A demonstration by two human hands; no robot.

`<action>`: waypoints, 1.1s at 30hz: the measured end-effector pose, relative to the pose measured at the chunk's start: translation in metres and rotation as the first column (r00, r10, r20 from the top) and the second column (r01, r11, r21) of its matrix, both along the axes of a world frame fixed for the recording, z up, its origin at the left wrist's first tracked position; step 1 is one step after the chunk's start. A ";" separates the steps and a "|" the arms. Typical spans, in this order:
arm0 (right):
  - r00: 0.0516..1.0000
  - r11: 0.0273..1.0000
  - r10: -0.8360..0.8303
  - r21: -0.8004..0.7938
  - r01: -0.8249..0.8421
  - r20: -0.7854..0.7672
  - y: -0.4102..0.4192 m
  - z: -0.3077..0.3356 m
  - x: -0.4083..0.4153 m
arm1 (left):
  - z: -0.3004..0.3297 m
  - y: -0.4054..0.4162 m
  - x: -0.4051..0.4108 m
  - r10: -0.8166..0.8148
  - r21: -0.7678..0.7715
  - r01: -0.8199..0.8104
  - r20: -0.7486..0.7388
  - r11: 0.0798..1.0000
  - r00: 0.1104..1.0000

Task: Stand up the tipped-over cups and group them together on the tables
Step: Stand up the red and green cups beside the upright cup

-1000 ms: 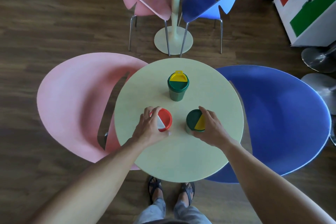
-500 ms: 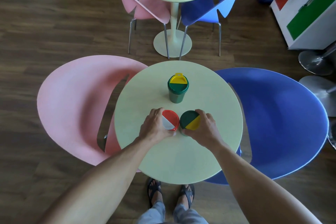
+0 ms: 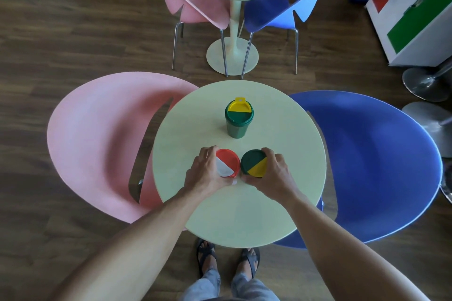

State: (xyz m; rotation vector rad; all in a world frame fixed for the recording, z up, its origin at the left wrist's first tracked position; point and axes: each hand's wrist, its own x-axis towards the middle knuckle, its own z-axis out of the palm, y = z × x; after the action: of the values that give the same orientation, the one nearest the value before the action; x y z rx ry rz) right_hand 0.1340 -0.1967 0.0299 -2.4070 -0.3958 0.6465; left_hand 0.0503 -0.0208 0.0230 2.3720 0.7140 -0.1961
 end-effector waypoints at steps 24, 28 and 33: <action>0.984 0.983 0.143 -0.134 -0.128 0.107 0.127 -0.009 0.116 | -0.007 0.014 -0.001 -0.072 -0.060 0.076 0.070 0.995 0.995; 0.986 0.991 0.102 -0.095 -0.089 0.134 0.125 -0.010 0.118 | -0.008 0.014 -0.003 -0.069 -0.060 0.073 0.071 0.996 0.995; 0.982 0.995 0.093 -0.061 -0.084 0.163 0.107 -0.004 0.106 | -0.009 0.015 -0.002 -0.072 -0.051 0.075 0.059 0.996 0.996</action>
State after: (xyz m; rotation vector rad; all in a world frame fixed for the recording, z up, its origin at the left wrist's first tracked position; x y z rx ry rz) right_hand 0.2400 -0.0901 0.0257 -2.5153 -0.5643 0.5021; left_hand 0.0485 -0.0057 0.0140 2.3452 0.5885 -0.1760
